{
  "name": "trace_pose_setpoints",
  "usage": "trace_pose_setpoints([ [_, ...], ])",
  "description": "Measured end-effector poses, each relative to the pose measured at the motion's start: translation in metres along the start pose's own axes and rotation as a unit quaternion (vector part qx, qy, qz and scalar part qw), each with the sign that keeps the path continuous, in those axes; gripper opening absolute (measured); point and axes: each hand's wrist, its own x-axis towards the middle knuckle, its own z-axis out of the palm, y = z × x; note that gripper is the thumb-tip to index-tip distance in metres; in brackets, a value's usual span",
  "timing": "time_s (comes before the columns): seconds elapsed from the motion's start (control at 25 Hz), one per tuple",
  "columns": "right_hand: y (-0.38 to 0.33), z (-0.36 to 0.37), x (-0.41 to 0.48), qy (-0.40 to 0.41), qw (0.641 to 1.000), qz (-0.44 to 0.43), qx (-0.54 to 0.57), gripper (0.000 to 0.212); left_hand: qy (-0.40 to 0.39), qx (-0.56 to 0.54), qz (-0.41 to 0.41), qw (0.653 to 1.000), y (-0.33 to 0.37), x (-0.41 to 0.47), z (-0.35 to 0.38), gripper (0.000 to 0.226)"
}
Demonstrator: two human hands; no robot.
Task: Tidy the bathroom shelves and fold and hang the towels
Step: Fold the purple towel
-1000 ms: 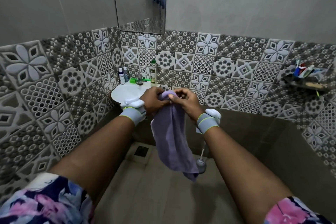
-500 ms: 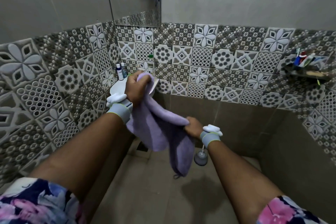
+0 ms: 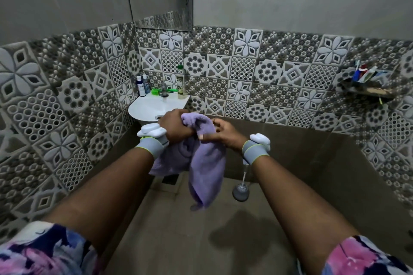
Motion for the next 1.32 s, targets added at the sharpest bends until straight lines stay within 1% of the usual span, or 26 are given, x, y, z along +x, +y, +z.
trace_pose_setpoints([
  [0.04, 0.008, -0.001, -0.005, -0.024, 1.0, -0.001, -0.015, 0.049, 0.025, -0.037, 0.0, 0.999, -0.003, 0.0, -0.003, 0.024],
  [0.08, 0.018, -0.003, -0.009, -0.04, 0.998, 0.002, -0.041, 0.055, 0.048, -0.069, -0.019, 0.996, -0.009, 0.001, -0.004, 0.023],
  [0.16, 0.033, -0.004, -0.014, -0.06, 0.991, 0.027, -0.116, 0.063, 0.121, -0.125, -0.06, 0.983, -0.018, 0.003, -0.007, 0.025],
  [0.2, 0.044, -0.007, -0.015, -0.067, 0.984, 0.046, -0.159, 0.063, 0.158, -0.146, -0.077, 0.974, -0.027, 0.005, -0.008, 0.031],
  [0.28, 0.062, -0.015, -0.016, -0.053, 0.967, 0.076, -0.236, 0.046, 0.206, -0.163, -0.11, 0.959, -0.045, 0.004, -0.015, 0.041],
  [0.32, 0.069, -0.02, -0.017, -0.016, 0.959, 0.091, -0.267, 0.035, 0.215, -0.162, -0.126, 0.955, -0.052, 0.002, -0.018, 0.041],
  [0.36, 0.071, -0.023, -0.018, 0.03, 0.954, 0.102, -0.28, 0.03, 0.216, -0.161, -0.13, 0.954, -0.059, 0.001, -0.02, 0.039],
  [0.4, 0.072, -0.026, -0.017, 0.07, 0.955, 0.109, -0.269, 0.032, 0.206, -0.16, -0.134, 0.956, -0.063, -0.001, -0.021, 0.037],
  [0.48, 0.07, -0.025, -0.013, 0.121, 0.969, 0.096, -0.192, 0.04, 0.186, -0.153, -0.138, 0.961, -0.073, -0.003, -0.023, 0.038],
  [0.52, 0.067, -0.023, -0.01, 0.151, 0.973, 0.083, -0.153, 0.044, 0.181, -0.154, -0.133, 0.962, -0.077, -0.003, -0.022, 0.046],
  [0.56, 0.067, -0.022, -0.007, 0.19, 0.97, 0.072, -0.131, 0.047, 0.181, -0.156, -0.134, 0.962, -0.079, -0.006, -0.022, 0.059],
  [0.64, 0.069, -0.024, 0.001, 0.262, 0.952, 0.075, -0.14, 0.045, 0.206, -0.144, -0.129, 0.959, -0.082, -0.01, -0.022, 0.088],
  [0.68, 0.07, -0.026, 0.002, 0.281, 0.94, 0.095, -0.171, 0.038, 0.224, -0.13, -0.129, 0.957, -0.084, -0.01, -0.024, 0.093],
  [0.72, 0.071, -0.028, 0.002, 0.272, 0.928, 0.13, -0.22, 0.032, 0.226, -0.122, -0.135, 0.957, -0.082, -0.011, -0.027, 0.09],
  [0.76, 0.071, -0.027, 0.001, 0.243, 0.917, 0.165, -0.27, 0.034, 0.211, -0.122, -0.134, 0.96, -0.078, -0.01, -0.03, 0.08],
  [0.8, 0.071, -0.025, 0.002, 0.207, 0.911, 0.186, -0.305, 0.044, 0.175, -0.112, -0.126, 0.97, -0.071, -0.008, -0.033, 0.068],
  [0.84, 0.067, -0.018, 0.005, 0.176, 0.917, 0.18, -0.308, 0.055, 0.146, -0.092, -0.098, 0.98, -0.065, -0.005, -0.034, 0.063],
  [0.88, 0.058, -0.008, 0.006, 0.157, 0.938, 0.138, -0.277, 0.06, 0.122, -0.064, -0.074, 0.988, -0.06, -0.002, -0.033, 0.069],
  [0.92, 0.045, 0.004, 0.009, 0.143, 0.963, 0.082, -0.214, 0.06, 0.106, -0.047, -0.055, 0.992, -0.055, 0.002, -0.031, 0.073],
  [0.96, 0.027, 0.015, 0.01, 0.118, 0.983, 0.033, -0.135, 0.059, 0.098, -0.051, -0.035, 0.993, -0.048, 0.003, -0.027, 0.071],
  [1.0, 0.009, 0.026, 0.012, 0.075, 0.995, -0.003, -0.062, 0.06, 0.092, -0.06, -0.014, 0.994, -0.043, 0.004, -0.022, 0.063],
  [1.08, -0.016, 0.043, 0.017, -0.039, 0.998, -0.053, 0.003, 0.059, 0.08, -0.072, 0.018, 0.994, -0.028, 0.004, -0.014, 0.046],
  [1.12, -0.023, 0.049, 0.019, -0.084, 0.994, -0.071, -0.001, 0.053, 0.073, -0.081, 0.026, 0.994, -0.021, 0.003, -0.014, 0.045],
  [1.16, -0.023, 0.053, 0.023, -0.108, 0.991, -0.081, -0.017, 0.043, 0.069, -0.076, 0.033, 0.994, -0.016, 0.002, -0.017, 0.046],
  [1.24, -0.018, 0.056, 0.028, -0.092, 0.988, -0.108, -0.061, 0.023, 0.06, -0.011, 0.053, 0.997, -0.012, -0.001, -0.027, 0.056],
  [1.32, -0.01, 0.054, 0.032, -0.03, 0.988, -0.133, -0.079, 0.018, 0.046, 0.071, 0.068, 0.994, -0.018, -0.005, -0.039, 0.069],
])
